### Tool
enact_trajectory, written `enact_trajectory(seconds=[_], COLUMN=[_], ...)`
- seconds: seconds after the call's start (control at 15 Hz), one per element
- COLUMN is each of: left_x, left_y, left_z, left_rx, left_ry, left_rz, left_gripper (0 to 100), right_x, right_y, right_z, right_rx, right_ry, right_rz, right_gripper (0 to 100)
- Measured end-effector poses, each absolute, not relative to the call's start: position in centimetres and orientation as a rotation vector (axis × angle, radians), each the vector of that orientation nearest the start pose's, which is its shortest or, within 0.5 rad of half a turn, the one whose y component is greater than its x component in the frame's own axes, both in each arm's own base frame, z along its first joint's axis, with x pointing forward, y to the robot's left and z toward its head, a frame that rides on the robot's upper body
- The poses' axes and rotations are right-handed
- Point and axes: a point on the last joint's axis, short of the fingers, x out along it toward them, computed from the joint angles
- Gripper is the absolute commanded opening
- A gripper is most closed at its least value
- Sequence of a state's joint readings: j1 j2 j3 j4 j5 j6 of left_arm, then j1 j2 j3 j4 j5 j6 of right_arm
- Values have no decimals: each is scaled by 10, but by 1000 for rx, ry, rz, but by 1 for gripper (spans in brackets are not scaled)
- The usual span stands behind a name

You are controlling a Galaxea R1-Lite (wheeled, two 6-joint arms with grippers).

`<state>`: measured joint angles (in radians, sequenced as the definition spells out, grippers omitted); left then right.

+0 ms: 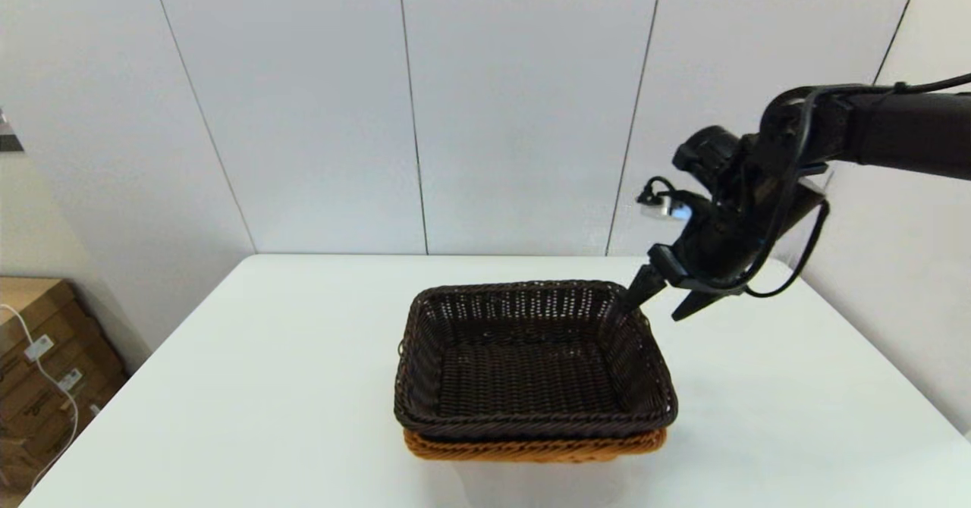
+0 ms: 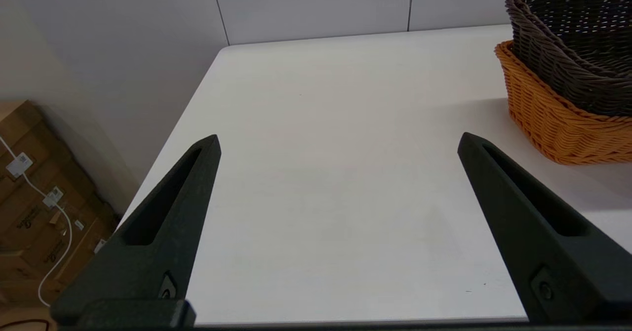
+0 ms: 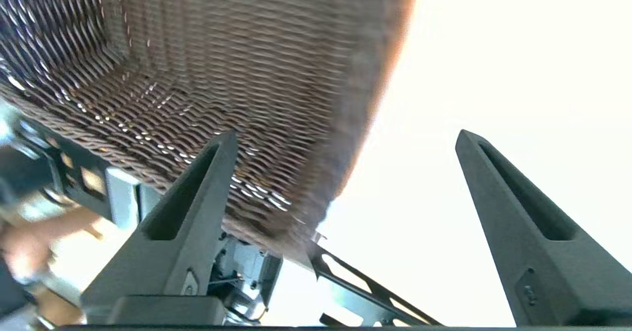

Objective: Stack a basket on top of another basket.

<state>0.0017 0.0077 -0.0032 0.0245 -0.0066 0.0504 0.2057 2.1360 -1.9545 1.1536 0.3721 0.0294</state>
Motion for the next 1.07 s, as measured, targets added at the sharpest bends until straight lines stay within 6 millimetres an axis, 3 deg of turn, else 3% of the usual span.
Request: enact_trajectory(seconds=[0.2,0.47,0.8,1.07], left_x=[-23,-23,-23,-23], left_y=[0,0,0,0], left_z=[74,74,74,74], left_rx=[50,45,44,44], left_ry=[25,23,22,23], left_rz=[-5,-4,-4,-3], left_gripper=[100,100,100,100], right_x=[345,292,198,104], right_y=[43,10,-6,3], right_z=[215,251,292,295], right_rx=[199,257,252,232], right_ry=[1364,1373,1235,1149], right_rz=[494,536,519,565], right_gripper=[100,100,100,100])
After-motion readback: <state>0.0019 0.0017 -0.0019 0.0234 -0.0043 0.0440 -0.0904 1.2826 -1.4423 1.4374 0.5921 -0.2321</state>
